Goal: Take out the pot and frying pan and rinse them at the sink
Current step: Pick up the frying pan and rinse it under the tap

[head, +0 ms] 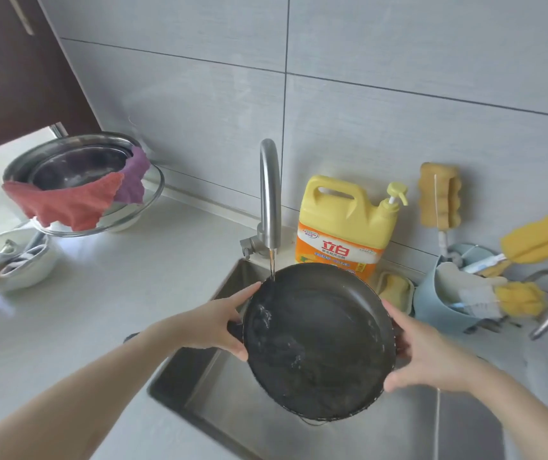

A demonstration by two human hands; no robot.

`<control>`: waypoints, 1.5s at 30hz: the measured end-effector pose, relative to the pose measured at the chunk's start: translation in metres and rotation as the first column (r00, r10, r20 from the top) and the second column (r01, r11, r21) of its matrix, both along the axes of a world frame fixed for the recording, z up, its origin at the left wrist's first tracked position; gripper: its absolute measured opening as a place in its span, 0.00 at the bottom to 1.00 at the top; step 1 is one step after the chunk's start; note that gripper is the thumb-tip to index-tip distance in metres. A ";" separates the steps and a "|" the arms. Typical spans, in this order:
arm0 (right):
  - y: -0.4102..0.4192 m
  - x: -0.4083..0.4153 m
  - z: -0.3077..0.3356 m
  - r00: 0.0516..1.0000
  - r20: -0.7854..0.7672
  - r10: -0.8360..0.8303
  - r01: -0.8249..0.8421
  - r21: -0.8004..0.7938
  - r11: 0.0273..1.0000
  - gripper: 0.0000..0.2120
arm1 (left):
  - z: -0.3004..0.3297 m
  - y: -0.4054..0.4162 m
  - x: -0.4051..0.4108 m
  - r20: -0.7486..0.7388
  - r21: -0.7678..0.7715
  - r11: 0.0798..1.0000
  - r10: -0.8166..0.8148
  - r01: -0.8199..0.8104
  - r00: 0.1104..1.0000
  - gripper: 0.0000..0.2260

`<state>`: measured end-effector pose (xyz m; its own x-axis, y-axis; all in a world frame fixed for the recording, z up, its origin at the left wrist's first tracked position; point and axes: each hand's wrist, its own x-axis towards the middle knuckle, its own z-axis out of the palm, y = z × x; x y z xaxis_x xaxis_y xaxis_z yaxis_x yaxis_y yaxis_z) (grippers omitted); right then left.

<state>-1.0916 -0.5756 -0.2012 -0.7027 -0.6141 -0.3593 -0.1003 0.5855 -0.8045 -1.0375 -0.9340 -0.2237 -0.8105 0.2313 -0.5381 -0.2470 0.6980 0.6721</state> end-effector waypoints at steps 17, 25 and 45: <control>-0.009 0.027 -0.080 0.981 -0.003 -0.192 0.191 -0.071 0.979 0.65 | 0.027 -0.004 -0.004 -0.146 -0.276 0.958 -0.125 0.081 0.981 0.53; 0.020 0.014 -0.049 0.939 -0.293 -0.180 0.193 0.016 0.981 0.65 | 0.000 0.023 0.006 -0.408 -0.299 0.951 -0.054 -0.077 0.911 0.55; 0.024 0.036 0.034 0.024 -0.940 -0.341 0.180 -0.331 0.926 0.29 | 0.058 0.025 0.032 -0.933 -0.267 0.932 -0.314 -0.245 -0.175 0.49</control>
<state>-1.0557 -0.5512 -0.1670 -0.4807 -0.2712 0.8339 -0.6877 0.7066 -0.1666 -1.0060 -0.9092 -0.1662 -0.4280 0.3721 0.8236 0.5132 0.8502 -0.1174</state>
